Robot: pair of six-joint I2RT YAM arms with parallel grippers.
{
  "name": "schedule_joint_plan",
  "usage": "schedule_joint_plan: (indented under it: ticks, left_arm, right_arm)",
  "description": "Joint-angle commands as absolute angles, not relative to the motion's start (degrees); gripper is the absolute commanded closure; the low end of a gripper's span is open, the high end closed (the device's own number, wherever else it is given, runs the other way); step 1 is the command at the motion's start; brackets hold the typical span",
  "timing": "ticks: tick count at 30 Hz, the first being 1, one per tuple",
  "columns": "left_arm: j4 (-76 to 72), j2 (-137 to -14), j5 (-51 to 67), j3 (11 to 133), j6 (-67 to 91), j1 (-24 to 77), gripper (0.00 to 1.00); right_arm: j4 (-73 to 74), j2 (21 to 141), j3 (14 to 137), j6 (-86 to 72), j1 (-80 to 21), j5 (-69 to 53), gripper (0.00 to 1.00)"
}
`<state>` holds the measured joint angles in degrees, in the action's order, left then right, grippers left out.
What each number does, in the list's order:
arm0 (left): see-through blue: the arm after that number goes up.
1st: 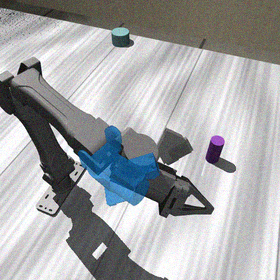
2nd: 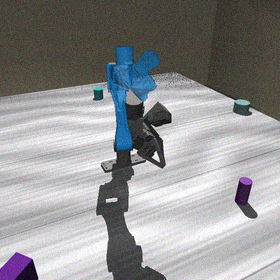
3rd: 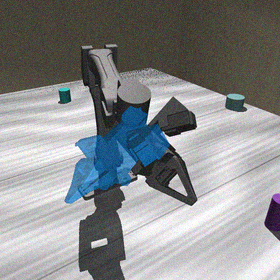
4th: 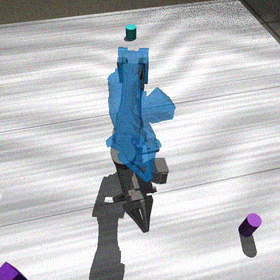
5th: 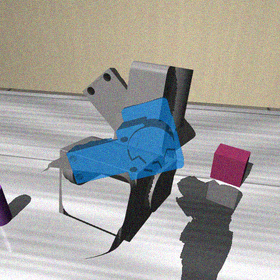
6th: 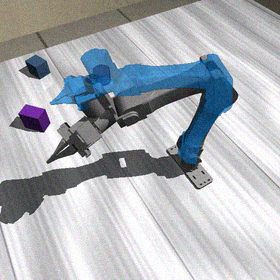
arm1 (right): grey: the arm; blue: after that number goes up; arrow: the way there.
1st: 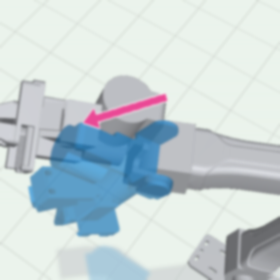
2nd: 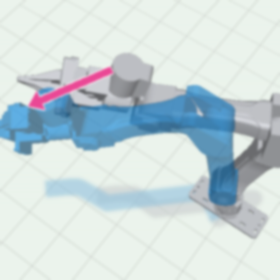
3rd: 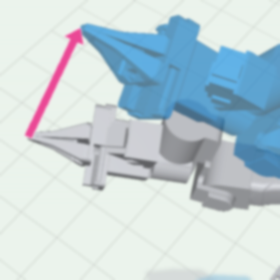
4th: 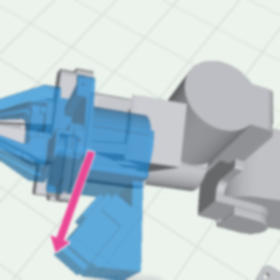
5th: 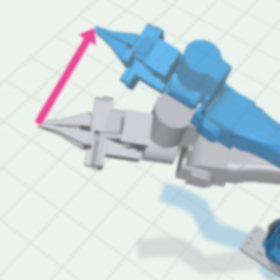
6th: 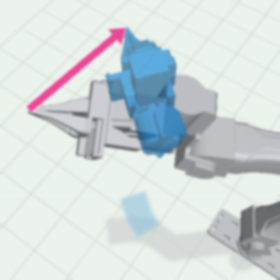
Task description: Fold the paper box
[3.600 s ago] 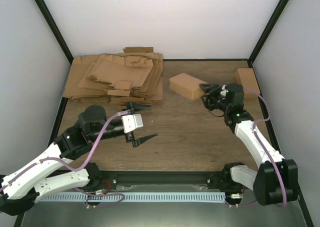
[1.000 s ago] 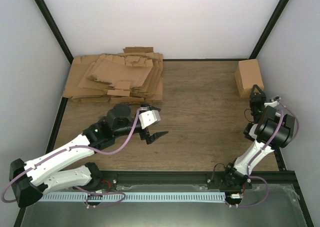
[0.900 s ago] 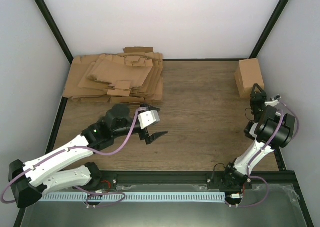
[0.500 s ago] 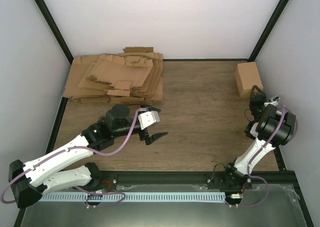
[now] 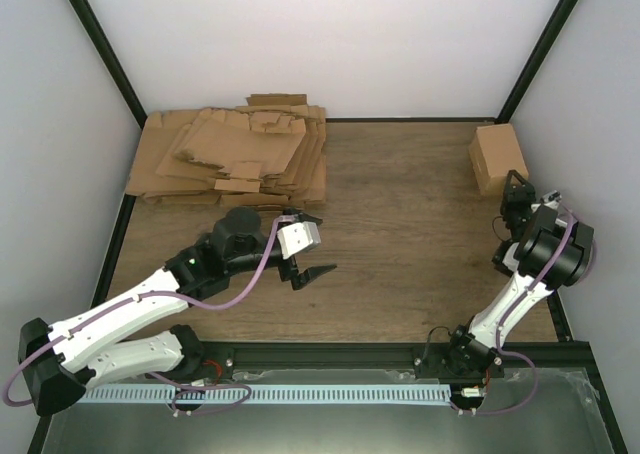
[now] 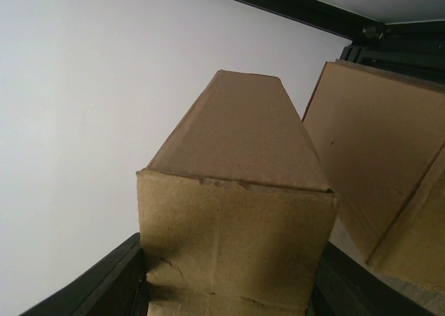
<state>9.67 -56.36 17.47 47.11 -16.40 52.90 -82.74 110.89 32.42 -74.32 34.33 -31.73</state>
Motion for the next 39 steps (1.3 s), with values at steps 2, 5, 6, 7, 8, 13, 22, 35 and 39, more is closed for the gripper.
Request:
schedule_joint_plan:
  ticks: [2,5,6,7,8,13,22,35,39]
  left_arm:
    - [8.66,-56.36,19.11,46.65,-16.65,52.5,0.0]
    - [8.62,-56.34,19.15,46.54,-16.69,52.46,0.0]
    - [8.69,-56.41,19.16,46.5,-16.68,52.47,0.0]
    - [8.58,-56.45,19.23,46.49,-16.67,52.45,0.0]
    - [8.5,-56.48,19.29,46.45,-16.54,52.4,0.0]
    - [8.48,-56.85,19.51,46.54,-16.59,52.25,0.0]
    - [8.35,-57.05,19.92,46.52,-16.38,52.06,0.0]
    - [8.48,-57.57,20.13,46.54,-16.4,51.69,0.0]
    - [8.59,-58.06,20.46,46.67,-16.4,51.64,0.0]
  right_arm:
    - [-82.63,112.44,35.96,-74.95,35.15,-31.13,0.66]
    - [-81.43,112.35,36.01,-74.29,35.15,-30.3,0.65]
    - [-81.94,112.67,36.08,-74.34,35.16,-30.02,0.65]
    - [-82.59,113.02,36.19,-74.61,35.13,-29.83,0.65]
    - [-82.75,113.41,36.6,-74.89,35.11,-29.9,0.65]
    - [-81.97,114.06,38.0,-75.02,34.92,-29.32,0.65]
    - [-78.77,115.38,39.61,-74.69,33.84,-27.17,0.63]
    - [-79.9,120.39,41.31,-74.7,33.1,-26.99,0.51]
    - [-79.49,120.04,40.76,-74.46,32.96,-26.24,0.28]
